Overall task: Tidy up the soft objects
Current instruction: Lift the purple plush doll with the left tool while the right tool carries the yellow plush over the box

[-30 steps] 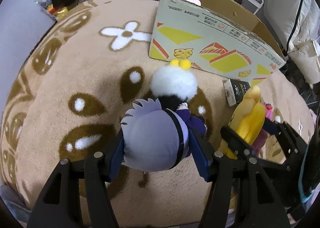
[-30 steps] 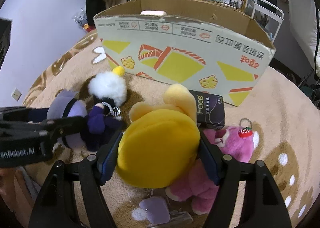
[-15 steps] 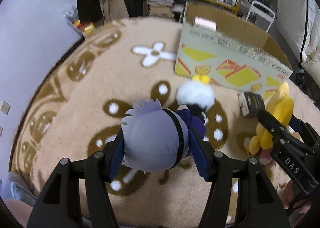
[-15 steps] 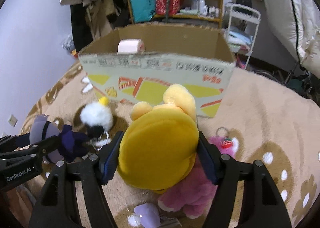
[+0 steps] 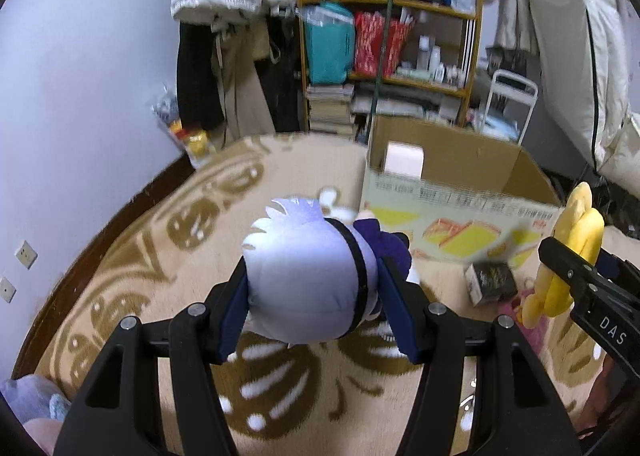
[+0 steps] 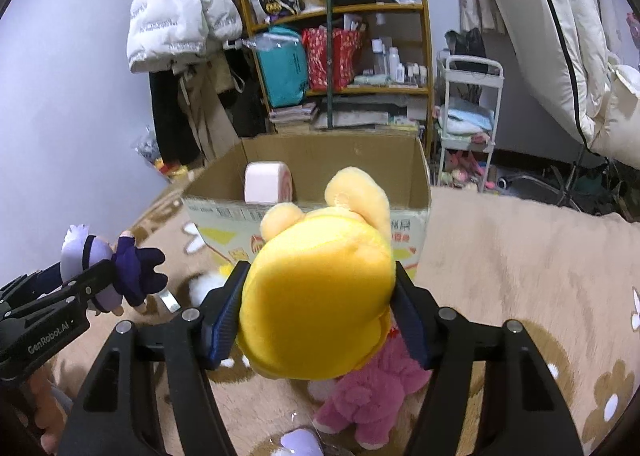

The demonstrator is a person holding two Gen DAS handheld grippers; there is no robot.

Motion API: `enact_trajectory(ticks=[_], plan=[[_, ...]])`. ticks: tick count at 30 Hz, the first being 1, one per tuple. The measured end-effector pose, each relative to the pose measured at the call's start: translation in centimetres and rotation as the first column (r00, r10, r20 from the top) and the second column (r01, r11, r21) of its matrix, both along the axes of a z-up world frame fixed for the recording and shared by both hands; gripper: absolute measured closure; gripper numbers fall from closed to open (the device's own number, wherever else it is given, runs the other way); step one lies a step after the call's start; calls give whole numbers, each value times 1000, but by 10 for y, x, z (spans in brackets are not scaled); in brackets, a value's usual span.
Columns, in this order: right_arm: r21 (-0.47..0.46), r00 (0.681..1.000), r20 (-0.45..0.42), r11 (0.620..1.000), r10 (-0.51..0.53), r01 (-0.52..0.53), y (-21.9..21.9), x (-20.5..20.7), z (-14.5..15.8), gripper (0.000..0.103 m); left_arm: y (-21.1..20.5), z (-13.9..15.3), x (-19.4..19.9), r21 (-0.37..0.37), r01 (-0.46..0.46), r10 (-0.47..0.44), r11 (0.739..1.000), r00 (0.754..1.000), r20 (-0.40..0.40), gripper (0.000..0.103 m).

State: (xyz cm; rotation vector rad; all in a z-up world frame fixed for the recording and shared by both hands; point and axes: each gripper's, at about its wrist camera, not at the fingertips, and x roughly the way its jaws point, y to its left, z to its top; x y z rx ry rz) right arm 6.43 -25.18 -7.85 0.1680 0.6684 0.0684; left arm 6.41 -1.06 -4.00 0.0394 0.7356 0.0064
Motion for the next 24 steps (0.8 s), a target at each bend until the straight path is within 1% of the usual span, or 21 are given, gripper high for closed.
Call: enact_trajectory(ticks=[4, 7, 13, 20, 24], plan=[[-12, 999, 51, 1000, 11, -11, 2, -1, 13, 32, 0, 10, 0, -7, 9, -9, 1000, 999, 36, 43], [-23, 995, 94, 1000, 13, -11, 3, -1, 22, 32, -3, 17, 2, 4, 20, -21, 1000, 998, 56, 43], [-51, 986, 164, 999, 11, -3, 6, 6, 40, 32, -10, 34, 2, 12, 59, -60, 998, 991, 123, 43], [-57, 982, 187, 998, -10, 21, 0, 26, 44, 32, -26, 53, 16, 54, 103, -113, 993, 971, 211, 43], [-54, 979, 204, 998, -18, 29, -11, 35, 49, 32, -35, 60, 31, 57, 118, -128, 991, 963, 235, 43]])
